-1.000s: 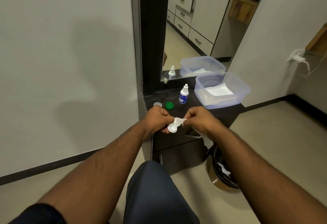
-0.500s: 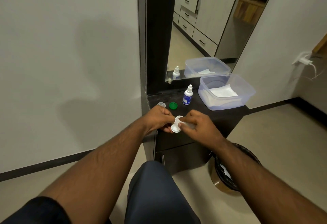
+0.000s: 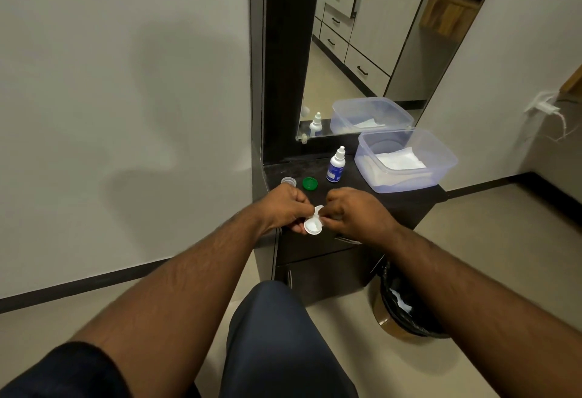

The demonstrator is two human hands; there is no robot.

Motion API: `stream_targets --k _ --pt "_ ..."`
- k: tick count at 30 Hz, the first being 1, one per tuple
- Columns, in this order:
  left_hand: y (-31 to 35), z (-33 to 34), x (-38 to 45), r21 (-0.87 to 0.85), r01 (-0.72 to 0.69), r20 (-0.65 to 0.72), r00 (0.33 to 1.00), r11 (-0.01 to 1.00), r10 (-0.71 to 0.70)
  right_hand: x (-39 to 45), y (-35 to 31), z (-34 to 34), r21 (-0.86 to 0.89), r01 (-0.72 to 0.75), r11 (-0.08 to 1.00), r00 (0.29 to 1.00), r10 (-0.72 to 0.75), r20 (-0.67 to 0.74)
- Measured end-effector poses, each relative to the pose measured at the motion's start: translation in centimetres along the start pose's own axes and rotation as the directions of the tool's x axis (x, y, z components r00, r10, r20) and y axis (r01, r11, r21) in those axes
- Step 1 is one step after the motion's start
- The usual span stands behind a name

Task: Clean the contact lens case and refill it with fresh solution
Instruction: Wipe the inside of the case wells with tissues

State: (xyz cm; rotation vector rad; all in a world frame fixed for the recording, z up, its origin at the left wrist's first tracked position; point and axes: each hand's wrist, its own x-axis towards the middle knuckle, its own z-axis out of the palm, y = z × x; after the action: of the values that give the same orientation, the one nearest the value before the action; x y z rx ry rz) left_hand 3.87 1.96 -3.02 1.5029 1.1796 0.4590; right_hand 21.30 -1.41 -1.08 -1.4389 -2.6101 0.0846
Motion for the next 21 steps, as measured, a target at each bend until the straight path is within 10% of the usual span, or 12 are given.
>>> stream_targets --k 11,14,17,21 --pt "0.4 0.3 0.1 0.01 0.038 -0.008 0.999 0.999 -0.038 -0.4 1.3 -0.4 -0.276 0.174 0.945 0.983 -0.15 0.105" --pt "0.5 0.4 0.1 -0.001 0.03 0.001 1.0 1.0 -0.03 -0.3 2.1 0.1 -0.299 0.084 0.951 0.99 -0.114 -0.085" --pt "-0.2 0.6 0.0 -0.051 0.018 -0.053 0.998 0.999 -0.021 -0.7 2.0 0.7 0.275 -0.268 0.923 0.888 0.348 -0.301" --pt "-0.5 0.5 0.2 -0.14 -0.011 -0.115 0.993 0.99 -0.005 -1.9 0.4 2.3 0.875 -0.322 0.362 0.668 0.742 -0.061"
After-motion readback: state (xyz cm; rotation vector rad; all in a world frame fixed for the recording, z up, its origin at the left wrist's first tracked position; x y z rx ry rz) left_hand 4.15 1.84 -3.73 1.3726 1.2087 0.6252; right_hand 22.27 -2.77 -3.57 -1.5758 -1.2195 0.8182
